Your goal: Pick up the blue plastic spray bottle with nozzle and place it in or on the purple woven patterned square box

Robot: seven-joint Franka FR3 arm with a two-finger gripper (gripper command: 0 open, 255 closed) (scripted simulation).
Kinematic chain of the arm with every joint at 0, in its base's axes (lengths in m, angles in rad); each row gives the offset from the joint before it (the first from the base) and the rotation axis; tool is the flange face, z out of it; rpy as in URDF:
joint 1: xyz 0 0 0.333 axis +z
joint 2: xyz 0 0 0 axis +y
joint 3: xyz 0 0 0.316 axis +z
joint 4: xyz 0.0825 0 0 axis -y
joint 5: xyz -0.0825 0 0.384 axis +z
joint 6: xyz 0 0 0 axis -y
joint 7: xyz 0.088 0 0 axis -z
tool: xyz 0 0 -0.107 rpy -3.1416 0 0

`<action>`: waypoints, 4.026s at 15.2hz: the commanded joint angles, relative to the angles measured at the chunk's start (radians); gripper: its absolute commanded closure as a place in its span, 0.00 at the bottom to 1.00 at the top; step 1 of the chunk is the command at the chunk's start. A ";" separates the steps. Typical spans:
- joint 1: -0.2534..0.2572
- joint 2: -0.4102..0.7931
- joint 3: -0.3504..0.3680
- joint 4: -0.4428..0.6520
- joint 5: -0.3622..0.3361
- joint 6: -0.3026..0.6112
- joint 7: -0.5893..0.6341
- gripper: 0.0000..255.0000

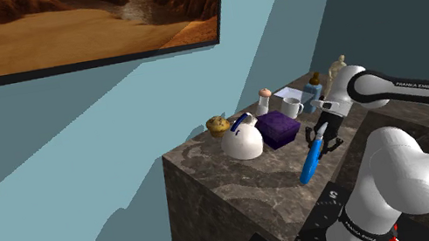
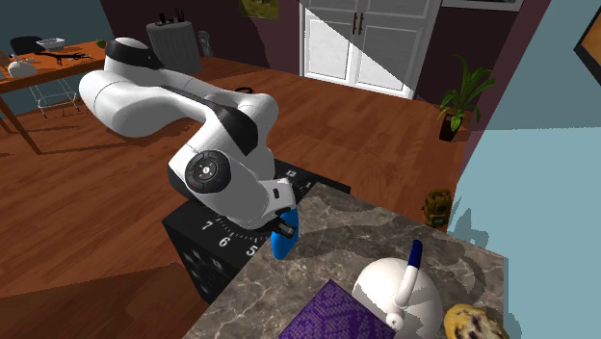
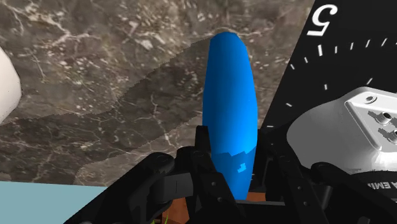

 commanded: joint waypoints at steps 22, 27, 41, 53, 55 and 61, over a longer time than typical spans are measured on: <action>0.023 -0.039 0.298 0.150 0.252 -0.217 0.059 1.00; 0.039 -0.033 0.351 0.198 0.300 -0.260 0.074 1.00; 0.090 0.011 0.472 0.357 0.418 -0.377 0.114 1.00; 0.450 0.271 0.182 0.737 0.353 -0.302 0.007 1.00; 0.532 0.304 0.117 0.820 0.347 -0.302 -0.014 1.00; 0.818 0.358 -0.097 1.109 0.322 -0.337 -0.072 1.00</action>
